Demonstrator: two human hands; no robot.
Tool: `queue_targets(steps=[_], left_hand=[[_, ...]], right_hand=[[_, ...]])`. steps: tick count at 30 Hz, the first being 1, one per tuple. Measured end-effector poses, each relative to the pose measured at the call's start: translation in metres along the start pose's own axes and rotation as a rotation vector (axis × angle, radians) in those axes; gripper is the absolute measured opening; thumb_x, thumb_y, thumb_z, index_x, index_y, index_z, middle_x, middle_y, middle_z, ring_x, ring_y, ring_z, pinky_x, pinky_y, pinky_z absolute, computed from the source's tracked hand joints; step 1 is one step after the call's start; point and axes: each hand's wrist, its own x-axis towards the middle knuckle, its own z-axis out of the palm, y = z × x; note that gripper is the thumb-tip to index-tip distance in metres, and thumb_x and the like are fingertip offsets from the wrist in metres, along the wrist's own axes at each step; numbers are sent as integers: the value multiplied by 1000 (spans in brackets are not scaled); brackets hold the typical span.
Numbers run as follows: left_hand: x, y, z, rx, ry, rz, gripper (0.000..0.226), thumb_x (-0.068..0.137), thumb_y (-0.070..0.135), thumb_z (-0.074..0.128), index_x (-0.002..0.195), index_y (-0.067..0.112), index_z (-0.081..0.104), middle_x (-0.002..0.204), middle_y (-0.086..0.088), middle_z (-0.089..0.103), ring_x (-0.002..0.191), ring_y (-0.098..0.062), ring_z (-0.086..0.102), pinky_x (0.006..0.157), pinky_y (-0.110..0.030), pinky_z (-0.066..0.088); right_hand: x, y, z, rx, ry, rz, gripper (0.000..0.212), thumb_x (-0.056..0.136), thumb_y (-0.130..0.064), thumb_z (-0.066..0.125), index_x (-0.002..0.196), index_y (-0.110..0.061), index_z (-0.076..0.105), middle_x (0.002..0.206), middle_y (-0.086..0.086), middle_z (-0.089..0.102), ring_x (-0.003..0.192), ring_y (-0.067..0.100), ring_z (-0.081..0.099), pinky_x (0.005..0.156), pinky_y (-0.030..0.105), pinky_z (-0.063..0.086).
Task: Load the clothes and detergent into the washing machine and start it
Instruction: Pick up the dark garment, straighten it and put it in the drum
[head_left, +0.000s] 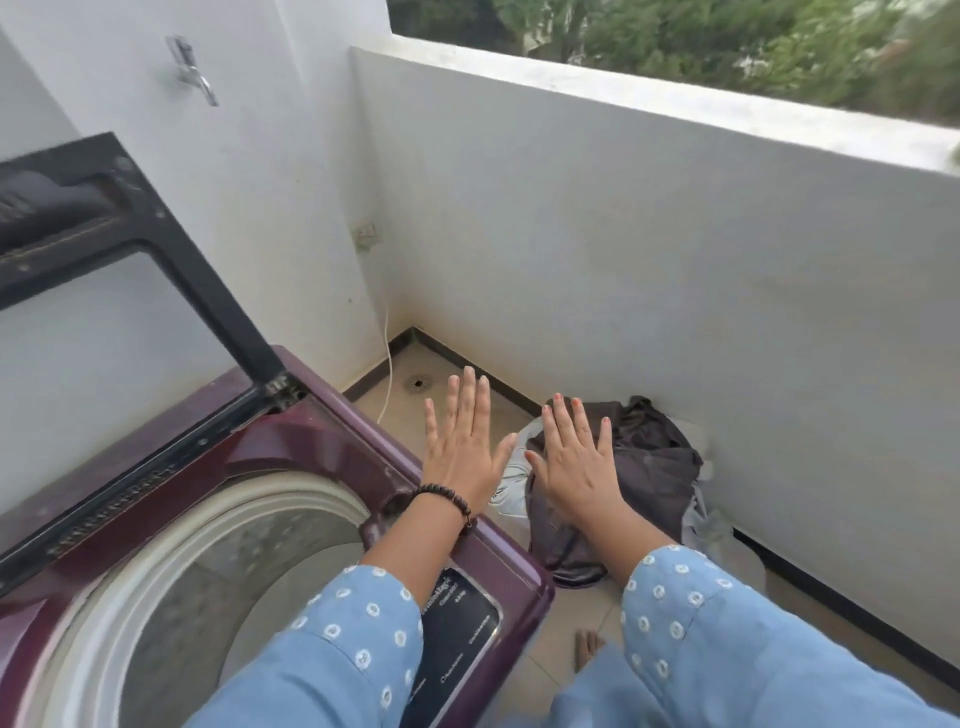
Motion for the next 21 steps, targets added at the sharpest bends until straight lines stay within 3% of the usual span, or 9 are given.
queue_targets(steps=[9, 14, 17, 21], left_hand=[[53, 46, 32, -20, -103, 12, 80, 80, 64, -11, 144, 21, -30, 156, 0, -34, 142, -19, -34, 112, -40, -26], [98, 63, 64, 59, -200, -9, 74, 90, 63, -3, 143, 19, -31, 156, -2, -33, 143, -19, -32, 117, -44, -19], [114, 72, 88, 81, -287, -20, 73, 101, 55, 15, 147, 17, -27, 159, -4, -30, 142, -18, -31, 118, -45, -16], [129, 82, 127, 92, -392, -60, 75, 97, 58, 8, 154, 15, -15, 162, -4, -22, 149, -20, -20, 119, -46, -11]], right_hand=[[39, 52, 24, 1, -105, -21, 89, 81, -57, -19, 156, -15, 1, 165, 3, -5, 152, 25, -9, 119, 55, 0], [71, 96, 35, 21, -164, -7, 67, 103, -53, 12, 157, -15, 0, 165, 4, -5, 152, 26, -8, 120, 56, 3], [86, 128, 48, 15, -211, 2, 67, 103, -51, 19, 157, -14, 2, 165, 6, -3, 152, 27, -6, 120, 56, 6], [106, 162, 76, 31, -301, 29, 67, 103, -49, 24, 156, -12, 7, 165, 8, 3, 152, 28, 1, 119, 56, 10]])
